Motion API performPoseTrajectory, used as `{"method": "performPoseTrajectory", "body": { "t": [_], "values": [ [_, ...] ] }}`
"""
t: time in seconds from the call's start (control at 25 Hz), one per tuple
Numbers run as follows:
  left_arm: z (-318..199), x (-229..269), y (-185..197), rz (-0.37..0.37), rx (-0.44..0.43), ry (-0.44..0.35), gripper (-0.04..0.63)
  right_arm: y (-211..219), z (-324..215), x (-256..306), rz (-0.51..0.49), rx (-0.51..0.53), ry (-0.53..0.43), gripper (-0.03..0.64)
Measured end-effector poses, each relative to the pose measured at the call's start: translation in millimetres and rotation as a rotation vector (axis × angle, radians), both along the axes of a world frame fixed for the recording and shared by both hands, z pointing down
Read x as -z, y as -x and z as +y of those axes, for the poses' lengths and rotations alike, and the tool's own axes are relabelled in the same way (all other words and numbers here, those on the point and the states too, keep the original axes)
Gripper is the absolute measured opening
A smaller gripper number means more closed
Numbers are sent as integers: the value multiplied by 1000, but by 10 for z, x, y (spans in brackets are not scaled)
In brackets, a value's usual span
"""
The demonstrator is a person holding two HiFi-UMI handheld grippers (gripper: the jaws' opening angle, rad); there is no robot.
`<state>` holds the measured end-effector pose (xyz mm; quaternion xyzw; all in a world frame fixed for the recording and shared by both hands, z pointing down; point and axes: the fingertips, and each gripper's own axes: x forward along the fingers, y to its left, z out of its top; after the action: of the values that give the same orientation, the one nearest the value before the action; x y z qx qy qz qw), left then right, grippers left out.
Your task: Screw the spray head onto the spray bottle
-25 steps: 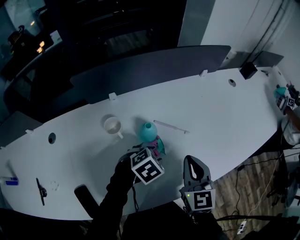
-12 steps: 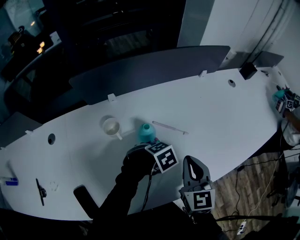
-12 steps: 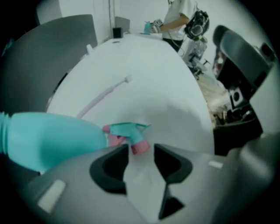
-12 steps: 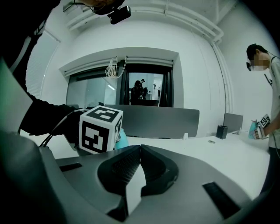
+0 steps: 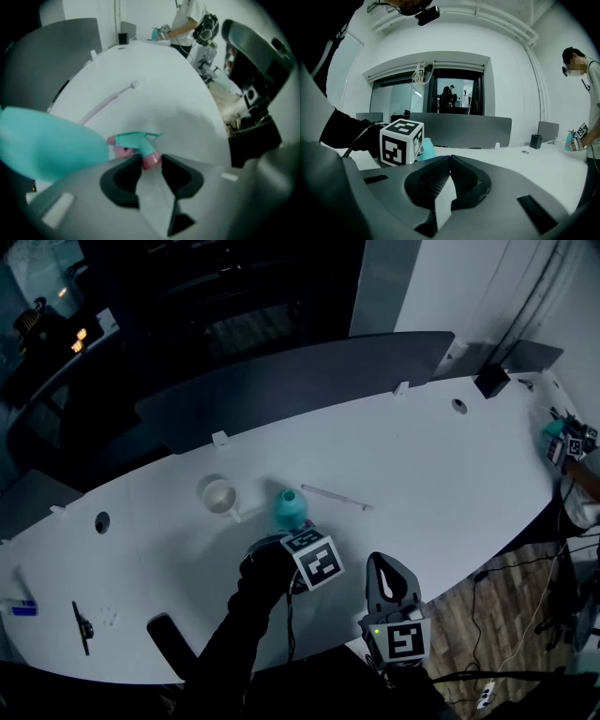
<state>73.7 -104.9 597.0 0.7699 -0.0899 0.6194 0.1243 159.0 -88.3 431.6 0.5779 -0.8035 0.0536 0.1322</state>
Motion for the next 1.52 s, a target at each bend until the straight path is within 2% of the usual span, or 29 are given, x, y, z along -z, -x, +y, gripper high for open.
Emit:
{"method": "performPoseTrajectory", "body": {
  "t": [0.08, 0.2, 0.24, 0.32, 0.48, 0.64, 0.72, 0.76, 0.84, 1.0, 1.08, 1.12, 1.28, 1.36, 1.52],
  "values": [
    [40, 46, 27, 95, 40, -2, 139, 5, -5, 2, 1, 2, 0, 6],
    [60, 254, -5, 361, 158, -17, 138, 16, -26, 4, -1, 12, -6, 6],
    [61, 349, 2, 445, 185, -36, 138, 30, -34, 6, -2, 17, -8, 6],
    [38, 542, 82, 552, 223, -110, 138, 73, -58, 9, -4, 32, -7, 6],
    [-14, 870, 317, 644, 300, -271, 137, 225, -114, 23, -5, 75, -9, 6],
    [37, 1134, 534, 731, 369, -358, 137, 425, -150, 55, 12, 120, -12, 6],
    [111, 1212, 642, 752, 381, -384, 137, 537, -174, 113, 18, 139, -19, 6],
    [165, 1203, 697, 741, 379, -383, 137, 586, -178, 123, 17, 149, -21, 6],
    [313, 1070, 816, 662, 344, -349, 137, 657, -172, 109, 11, 168, -26, 6],
    [697, 658, 1024, 446, 173, -218, 137, 742, -148, 98, 6, 181, -34, 6],
    [828, 510, 1083, 363, 101, -178, 137, 770, -137, 91, 7, 180, -29, 6],
    [858, 480, 1086, 350, 84, -170, 137, 790, -131, 98, 5, 184, -32, 6],
    [859, 487, 1047, 371, 99, -154, 137, 830, -106, 127, 5, 193, -46, 6],
    [866, 415, 1084, 312, 80, -142, 137, 820, -94, 130, 8, 187, -49, 6],
    [878, 196, 1212, 135, 2, -113, 138, 807, -69, 114, 8, 174, -43, 6]
  ]
}}
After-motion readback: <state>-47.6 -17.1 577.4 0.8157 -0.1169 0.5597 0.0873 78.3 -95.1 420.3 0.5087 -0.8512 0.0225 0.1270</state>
